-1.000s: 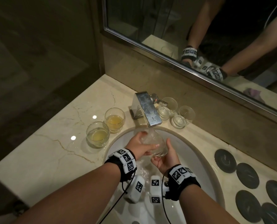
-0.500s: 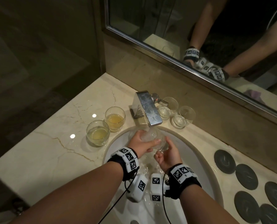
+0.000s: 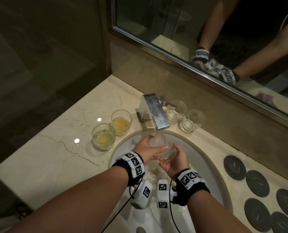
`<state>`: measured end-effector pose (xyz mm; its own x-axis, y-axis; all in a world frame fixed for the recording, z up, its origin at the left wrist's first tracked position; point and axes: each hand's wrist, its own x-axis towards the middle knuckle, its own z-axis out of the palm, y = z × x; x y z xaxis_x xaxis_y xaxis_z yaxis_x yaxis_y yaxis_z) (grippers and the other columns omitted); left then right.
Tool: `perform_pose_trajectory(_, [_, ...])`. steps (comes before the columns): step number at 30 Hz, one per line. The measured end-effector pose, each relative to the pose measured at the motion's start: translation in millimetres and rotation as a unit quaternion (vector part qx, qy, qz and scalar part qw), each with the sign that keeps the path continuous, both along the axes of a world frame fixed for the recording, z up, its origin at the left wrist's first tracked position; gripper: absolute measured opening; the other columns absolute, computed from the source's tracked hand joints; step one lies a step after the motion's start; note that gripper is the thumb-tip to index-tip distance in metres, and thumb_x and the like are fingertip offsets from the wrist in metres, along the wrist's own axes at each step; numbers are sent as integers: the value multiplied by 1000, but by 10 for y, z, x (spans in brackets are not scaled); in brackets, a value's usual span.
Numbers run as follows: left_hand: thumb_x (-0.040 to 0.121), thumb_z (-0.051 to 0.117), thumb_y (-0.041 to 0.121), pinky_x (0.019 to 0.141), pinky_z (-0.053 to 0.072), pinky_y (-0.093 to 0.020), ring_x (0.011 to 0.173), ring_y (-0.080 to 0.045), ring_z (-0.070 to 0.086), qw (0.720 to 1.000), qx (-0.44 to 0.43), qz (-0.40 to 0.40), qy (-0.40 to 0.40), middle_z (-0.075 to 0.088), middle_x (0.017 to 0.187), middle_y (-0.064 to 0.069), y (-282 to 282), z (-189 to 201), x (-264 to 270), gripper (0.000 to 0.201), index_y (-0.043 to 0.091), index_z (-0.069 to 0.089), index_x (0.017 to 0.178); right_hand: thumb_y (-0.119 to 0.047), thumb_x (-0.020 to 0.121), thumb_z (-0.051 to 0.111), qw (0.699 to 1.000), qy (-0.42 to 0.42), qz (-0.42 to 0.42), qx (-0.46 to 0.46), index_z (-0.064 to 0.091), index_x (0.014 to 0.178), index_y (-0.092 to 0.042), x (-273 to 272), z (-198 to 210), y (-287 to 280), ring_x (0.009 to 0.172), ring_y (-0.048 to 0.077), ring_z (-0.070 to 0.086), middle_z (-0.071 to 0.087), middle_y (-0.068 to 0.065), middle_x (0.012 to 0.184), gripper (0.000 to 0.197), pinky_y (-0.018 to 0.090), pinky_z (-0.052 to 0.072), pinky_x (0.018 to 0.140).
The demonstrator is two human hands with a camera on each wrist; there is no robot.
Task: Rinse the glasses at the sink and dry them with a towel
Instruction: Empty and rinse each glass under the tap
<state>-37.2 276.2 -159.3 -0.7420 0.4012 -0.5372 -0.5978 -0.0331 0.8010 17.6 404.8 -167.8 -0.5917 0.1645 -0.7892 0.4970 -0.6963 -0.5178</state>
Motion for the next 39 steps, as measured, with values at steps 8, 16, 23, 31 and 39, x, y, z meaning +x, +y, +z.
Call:
perform_pose_trajectory(8, [78, 75, 46, 77, 59, -28, 117, -23, 56, 993, -116, -10, -6, 43, 141, -9, -25, 8, 41, 86, 18, 32, 146, -55, 75, 69, 938, -15, 16, 347, 66, 105, -23, 39, 188, -6, 68, 21, 61, 65, 3, 90, 45, 31, 49, 58])
perform_pose_trajectory(16, [96, 45, 52, 85, 58, -36, 97, -25, 63, 985, -164, -37, -46, 59, 98, -6, -93, 65, 117, 38, 15, 53, 92, -48, 70, 79, 714, -3, 243, 657, 60, 122, -27, 257, 592, 181, 96, 13, 52, 47, -3, 110, 59, 24, 43, 81])
perform_pose_trajectory(23, [94, 48, 53, 77, 58, -34, 84, -22, 65, 984, -153, -43, -74, 64, 94, -6, -86, 129, 232, 45, 11, 53, 109, -41, 69, 78, 630, 60, 303, 712, 57, 126, -31, 356, 1048, 175, 79, 9, 49, 40, -5, 97, 61, 22, 42, 71])
perform_pose_trajectory(31, [95, 49, 51, 66, 56, -29, 77, -21, 66, 985, -145, -60, -66, 66, 93, -7, -58, 306, 335, 49, 7, 56, 115, -31, 67, 81, 559, 140, 298, 761, 62, 124, -29, 388, 1606, 106, 92, 9, 43, 39, -7, 99, 59, 20, 37, 75])
perform_pose_trajectory(39, [80, 77, 20, 71, 57, -26, 86, -18, 69, 986, -121, -110, -23, 69, 99, -6, -209, 455, 426, 39, 12, 59, 114, -22, 76, 77, 788, 110, 160, 584, 62, 116, -26, 506, 1411, 98, 93, 9, 55, 57, -4, 106, 43, 29, 48, 84])
